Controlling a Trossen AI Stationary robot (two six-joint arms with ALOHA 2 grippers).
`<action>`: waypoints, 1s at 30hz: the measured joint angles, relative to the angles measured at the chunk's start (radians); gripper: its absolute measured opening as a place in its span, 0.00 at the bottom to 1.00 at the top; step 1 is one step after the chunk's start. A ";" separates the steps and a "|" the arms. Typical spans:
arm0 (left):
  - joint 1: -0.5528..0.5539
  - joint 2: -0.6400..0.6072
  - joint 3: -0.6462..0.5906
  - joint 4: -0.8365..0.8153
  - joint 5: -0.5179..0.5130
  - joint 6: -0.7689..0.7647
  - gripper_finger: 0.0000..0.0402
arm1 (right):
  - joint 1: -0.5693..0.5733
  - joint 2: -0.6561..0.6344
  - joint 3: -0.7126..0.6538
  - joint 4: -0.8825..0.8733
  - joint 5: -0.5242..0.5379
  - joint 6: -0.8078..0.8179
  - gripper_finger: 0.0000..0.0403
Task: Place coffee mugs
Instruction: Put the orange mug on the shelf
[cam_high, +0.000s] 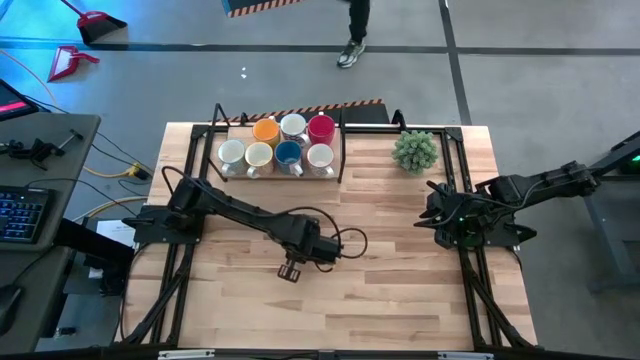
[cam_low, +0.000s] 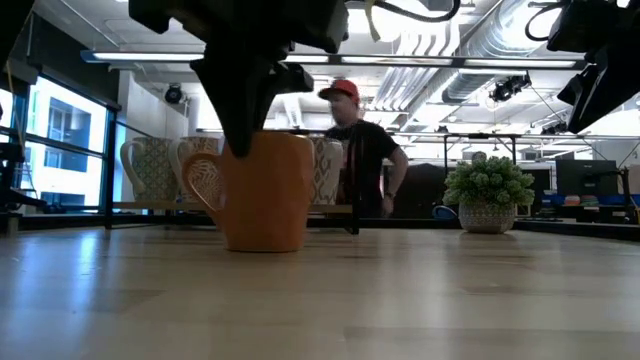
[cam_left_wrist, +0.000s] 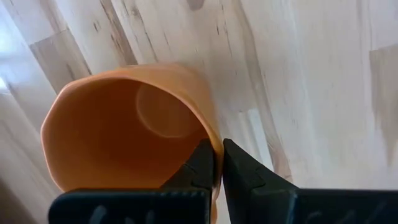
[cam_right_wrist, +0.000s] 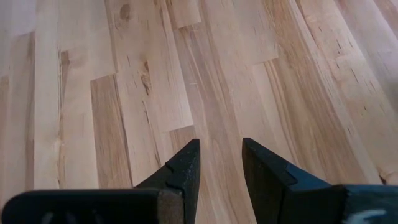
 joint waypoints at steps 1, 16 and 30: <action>-0.001 0.000 0.000 0.001 -0.002 -0.001 0.01 | 0.000 0.000 0.000 0.000 0.000 0.000 0.24; 0.017 -0.008 0.044 -0.015 0.003 -0.135 0.26 | 0.000 0.000 0.000 0.000 0.000 -0.003 0.24; 0.040 -0.009 0.248 -0.067 0.023 -0.674 0.34 | 0.000 0.000 0.000 -0.001 0.000 -0.003 0.24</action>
